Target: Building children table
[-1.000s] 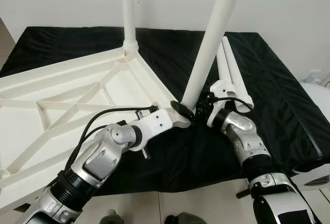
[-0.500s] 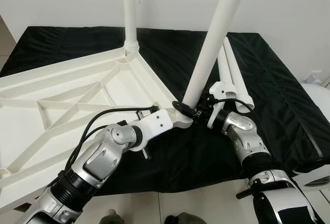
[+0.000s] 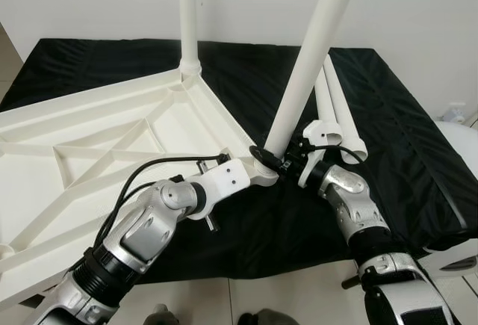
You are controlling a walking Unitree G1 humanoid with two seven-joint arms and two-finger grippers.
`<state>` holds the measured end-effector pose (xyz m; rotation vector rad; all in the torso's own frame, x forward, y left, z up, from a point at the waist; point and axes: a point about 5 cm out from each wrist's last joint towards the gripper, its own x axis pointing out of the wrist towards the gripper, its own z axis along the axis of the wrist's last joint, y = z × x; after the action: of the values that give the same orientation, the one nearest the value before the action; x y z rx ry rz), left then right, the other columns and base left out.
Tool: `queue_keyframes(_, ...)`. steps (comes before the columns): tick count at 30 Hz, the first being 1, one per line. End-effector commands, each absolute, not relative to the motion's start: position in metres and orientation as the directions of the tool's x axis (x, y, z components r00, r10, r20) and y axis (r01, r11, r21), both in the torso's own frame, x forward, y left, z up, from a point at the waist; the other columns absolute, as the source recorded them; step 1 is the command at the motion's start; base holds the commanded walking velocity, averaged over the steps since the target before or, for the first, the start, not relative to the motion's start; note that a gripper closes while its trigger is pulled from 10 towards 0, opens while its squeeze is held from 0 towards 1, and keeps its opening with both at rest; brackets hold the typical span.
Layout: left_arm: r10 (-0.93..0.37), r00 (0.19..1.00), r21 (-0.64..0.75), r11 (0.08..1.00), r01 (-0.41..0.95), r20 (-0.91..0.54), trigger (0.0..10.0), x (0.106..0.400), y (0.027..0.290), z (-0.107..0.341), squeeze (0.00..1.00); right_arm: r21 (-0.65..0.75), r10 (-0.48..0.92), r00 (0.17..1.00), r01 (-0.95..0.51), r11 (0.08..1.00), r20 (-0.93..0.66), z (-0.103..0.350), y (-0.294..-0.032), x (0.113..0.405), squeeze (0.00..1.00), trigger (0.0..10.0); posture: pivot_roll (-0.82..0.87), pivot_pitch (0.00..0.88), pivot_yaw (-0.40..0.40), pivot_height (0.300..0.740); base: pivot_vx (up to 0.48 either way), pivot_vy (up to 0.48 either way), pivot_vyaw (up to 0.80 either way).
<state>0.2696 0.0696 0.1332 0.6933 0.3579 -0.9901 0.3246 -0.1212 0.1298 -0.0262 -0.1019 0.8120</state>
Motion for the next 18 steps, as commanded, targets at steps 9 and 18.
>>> queue_keyframes(9,-0.623,0.529,0.394,0.355,0.847,-0.576,10.0,0.268,0.068,0.130,0.00,-0.044,0.634,0.763,-0.634,0.772,0.129,0.137,-0.093,0.317,0.00,10.0,0.04,0.000,-0.082,0.740,0.000,0.000,0.00)
queue_keyframes(18,-0.625,0.530,0.393,0.358,0.847,-0.573,10.0,0.269,0.067,0.131,0.00,-0.011,0.459,0.875,-0.463,0.886,0.155,0.144,-0.067,0.307,0.00,10.0,0.03,0.000,-0.077,0.740,0.000,0.000,0.00)
